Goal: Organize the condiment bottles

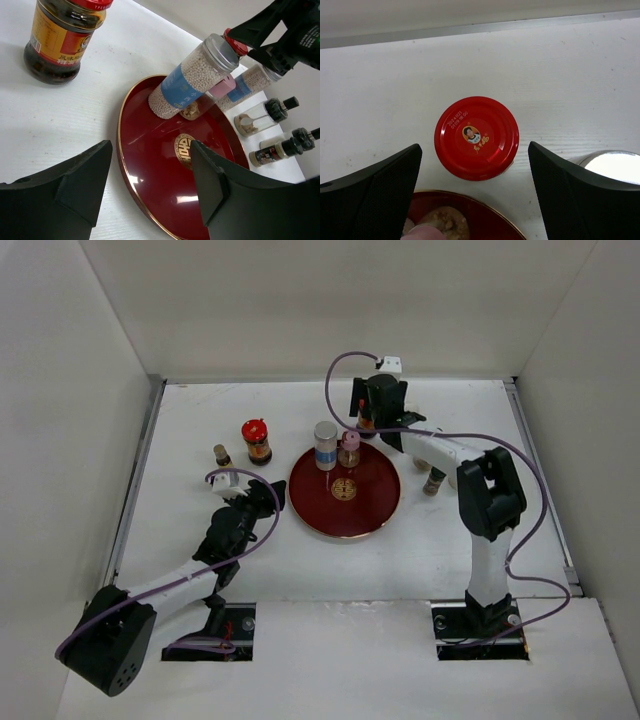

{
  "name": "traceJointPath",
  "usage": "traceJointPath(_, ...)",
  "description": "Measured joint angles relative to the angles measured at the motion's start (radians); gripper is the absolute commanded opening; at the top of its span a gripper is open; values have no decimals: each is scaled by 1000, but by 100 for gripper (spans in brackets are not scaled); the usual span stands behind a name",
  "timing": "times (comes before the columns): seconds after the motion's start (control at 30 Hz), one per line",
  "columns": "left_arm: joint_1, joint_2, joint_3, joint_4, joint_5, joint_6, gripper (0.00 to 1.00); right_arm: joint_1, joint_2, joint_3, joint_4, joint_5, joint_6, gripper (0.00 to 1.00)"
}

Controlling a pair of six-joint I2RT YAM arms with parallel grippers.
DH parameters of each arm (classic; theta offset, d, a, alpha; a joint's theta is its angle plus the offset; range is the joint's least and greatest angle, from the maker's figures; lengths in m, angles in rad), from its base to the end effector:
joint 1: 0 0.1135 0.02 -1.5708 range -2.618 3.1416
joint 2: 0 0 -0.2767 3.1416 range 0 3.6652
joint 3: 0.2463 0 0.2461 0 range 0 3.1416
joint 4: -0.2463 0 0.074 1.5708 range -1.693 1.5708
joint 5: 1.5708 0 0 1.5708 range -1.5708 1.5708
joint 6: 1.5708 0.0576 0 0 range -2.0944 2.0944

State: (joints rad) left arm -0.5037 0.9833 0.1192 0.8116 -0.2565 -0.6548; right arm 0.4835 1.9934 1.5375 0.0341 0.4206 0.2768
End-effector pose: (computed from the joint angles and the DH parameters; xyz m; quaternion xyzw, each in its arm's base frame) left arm 0.1794 -0.0822 0.1944 -0.1421 0.7108 -0.2960 0.6221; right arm 0.4445 0.2068 0.2628 0.0281 0.8283 0.0345 0.5585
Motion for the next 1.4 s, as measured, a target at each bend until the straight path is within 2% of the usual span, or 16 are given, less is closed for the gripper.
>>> traceJointPath(0.13,2,-1,0,0,0,0,63,-5,38,24,-1,-3,-13,85)
traceJointPath(0.3,6,0,0,0,1,0,63,-6,60,45,0,-6,-26,59)
traceJointPath(0.43,6,5,0,1,1,0,63,-5,59,38,16,-7,-31,52)
traceJointPath(0.7,6,18,0,0,3,0,63,5,-67,-103,55,-7,-40,50)
traceJointPath(0.87,6,17,0,0,4,0,63,35,-226,-188,71,16,-68,50)
traceJointPath(1.1,5,-9,0,0,6,-4,63,85,-452,-397,172,49,-61,50)
traceJointPath(1.4,5,-6,0,0,11,-8,64,102,-431,-538,156,54,-13,50)
